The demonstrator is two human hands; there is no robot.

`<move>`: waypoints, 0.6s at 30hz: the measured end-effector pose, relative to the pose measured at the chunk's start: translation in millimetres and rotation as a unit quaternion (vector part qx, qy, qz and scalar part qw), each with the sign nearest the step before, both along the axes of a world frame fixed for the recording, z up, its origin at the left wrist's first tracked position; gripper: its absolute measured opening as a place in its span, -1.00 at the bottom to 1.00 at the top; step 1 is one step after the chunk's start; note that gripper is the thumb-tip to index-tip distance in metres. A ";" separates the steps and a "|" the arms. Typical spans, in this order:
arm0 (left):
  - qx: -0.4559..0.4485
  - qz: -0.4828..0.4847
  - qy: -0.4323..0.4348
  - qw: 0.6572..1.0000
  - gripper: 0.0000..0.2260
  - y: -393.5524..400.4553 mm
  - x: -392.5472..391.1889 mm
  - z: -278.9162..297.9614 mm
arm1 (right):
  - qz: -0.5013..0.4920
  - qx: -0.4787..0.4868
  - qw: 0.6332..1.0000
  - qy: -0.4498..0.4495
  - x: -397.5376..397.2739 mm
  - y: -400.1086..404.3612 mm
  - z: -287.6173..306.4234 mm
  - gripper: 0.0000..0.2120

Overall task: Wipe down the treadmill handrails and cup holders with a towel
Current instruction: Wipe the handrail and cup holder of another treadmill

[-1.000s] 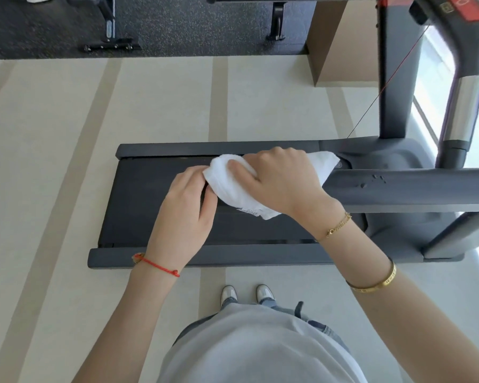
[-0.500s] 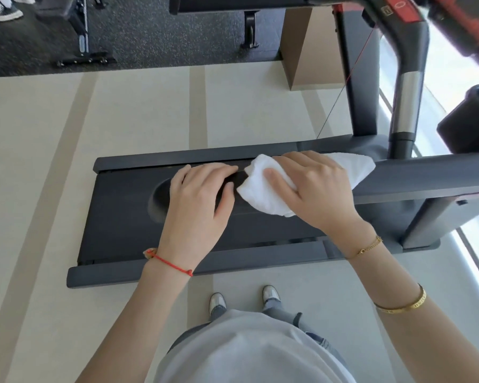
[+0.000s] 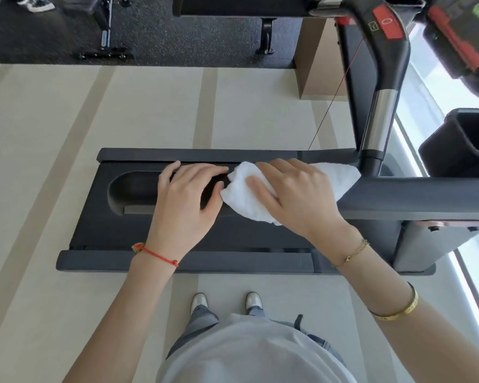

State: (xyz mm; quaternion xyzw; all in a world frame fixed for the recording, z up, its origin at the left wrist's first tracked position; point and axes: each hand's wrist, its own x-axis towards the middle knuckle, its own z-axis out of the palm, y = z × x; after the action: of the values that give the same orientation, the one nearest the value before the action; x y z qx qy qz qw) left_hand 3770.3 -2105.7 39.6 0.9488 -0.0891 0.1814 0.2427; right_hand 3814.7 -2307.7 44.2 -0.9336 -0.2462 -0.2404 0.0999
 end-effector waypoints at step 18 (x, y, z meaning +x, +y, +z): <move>-0.021 0.121 -0.020 0.992 -0.74 55.9 -11.8 -8.8 | 0.076 -0.084 0.983 0.143 20.8 51.1 18.4 -0.36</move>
State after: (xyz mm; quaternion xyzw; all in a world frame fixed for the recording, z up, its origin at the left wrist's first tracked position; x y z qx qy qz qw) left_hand 3758.5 -2049.8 30.7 0.9435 0.0251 0.2302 0.2372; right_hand 3835.4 -2256.7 62.7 -0.9419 -0.3193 -0.0749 0.0729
